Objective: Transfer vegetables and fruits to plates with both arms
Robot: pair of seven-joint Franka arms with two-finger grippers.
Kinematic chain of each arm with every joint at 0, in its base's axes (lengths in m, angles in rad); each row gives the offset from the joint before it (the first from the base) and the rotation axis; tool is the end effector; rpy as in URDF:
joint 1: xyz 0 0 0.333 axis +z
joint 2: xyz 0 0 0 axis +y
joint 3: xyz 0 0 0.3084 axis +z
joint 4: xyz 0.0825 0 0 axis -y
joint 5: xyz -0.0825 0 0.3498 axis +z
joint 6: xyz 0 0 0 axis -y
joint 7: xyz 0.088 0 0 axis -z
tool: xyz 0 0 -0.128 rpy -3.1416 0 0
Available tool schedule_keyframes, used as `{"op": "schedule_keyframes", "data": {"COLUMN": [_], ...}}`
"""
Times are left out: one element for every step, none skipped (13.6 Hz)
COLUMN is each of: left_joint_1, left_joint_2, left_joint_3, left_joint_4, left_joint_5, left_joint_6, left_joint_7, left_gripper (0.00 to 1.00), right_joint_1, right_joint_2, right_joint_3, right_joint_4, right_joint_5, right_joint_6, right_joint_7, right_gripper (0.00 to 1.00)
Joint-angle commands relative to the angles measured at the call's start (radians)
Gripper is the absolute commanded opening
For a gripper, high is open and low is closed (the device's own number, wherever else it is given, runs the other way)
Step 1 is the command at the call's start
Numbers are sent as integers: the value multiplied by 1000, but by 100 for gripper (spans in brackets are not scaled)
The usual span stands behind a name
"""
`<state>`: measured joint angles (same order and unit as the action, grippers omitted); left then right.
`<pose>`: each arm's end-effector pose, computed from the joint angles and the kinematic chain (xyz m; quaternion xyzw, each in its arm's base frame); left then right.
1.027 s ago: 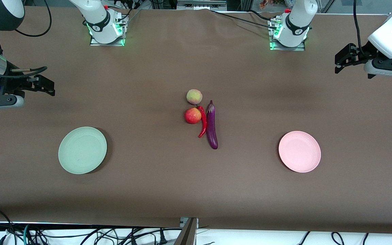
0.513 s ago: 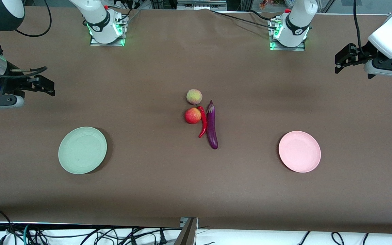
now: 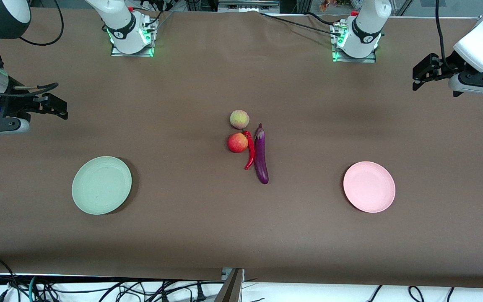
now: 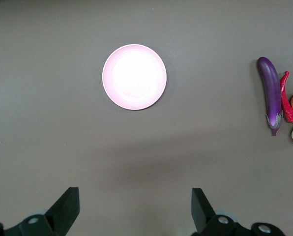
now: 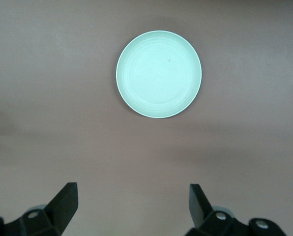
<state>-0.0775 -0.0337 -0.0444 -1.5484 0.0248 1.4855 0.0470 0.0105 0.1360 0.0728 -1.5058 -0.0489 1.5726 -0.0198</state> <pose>0.4976 -0.0580 0.6155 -0.9963 0.0834 0.0141 0.0137 0.5560 0.0376 0.5513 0.9979 0.0522 -0.0338 0.0206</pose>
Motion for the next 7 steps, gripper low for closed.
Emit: {"op": "schedule_keyframes", "data": {"left_joint_1": [1, 2, 5, 8, 7, 7, 7], "left_joint_2": [11, 11, 11, 11, 11, 11, 11], "left_joint_3": [-5, -3, -3, -3, -3, -5, -5], "left_joint_4": [31, 31, 31, 31, 31, 31, 31], "left_joint_5": [9, 9, 9, 9, 9, 10, 10], "left_joint_6": [-18, -18, -18, -18, -18, -18, -18], "left_joint_7": [14, 13, 14, 14, 14, 14, 14], "left_gripper": [100, 100, 100, 100, 100, 100, 100], "right_joint_1": [-3, -1, 2, 3, 2, 0, -1], "right_joint_2": [13, 14, 14, 14, 16, 16, 17], "right_joint_3": [-2, -2, -2, -1, -1, -1, -1], "right_joint_4": [16, 15, 15, 15, 13, 13, 10], "right_joint_5": [15, 21, 30, 34, 34, 37, 37], "right_joint_6": [1, 1, 1, 3, 6, 14, 15], "right_joint_7": [-5, -5, -3, 4, 6, 6, 4], "right_gripper": [100, 100, 100, 100, 100, 100, 100]}}
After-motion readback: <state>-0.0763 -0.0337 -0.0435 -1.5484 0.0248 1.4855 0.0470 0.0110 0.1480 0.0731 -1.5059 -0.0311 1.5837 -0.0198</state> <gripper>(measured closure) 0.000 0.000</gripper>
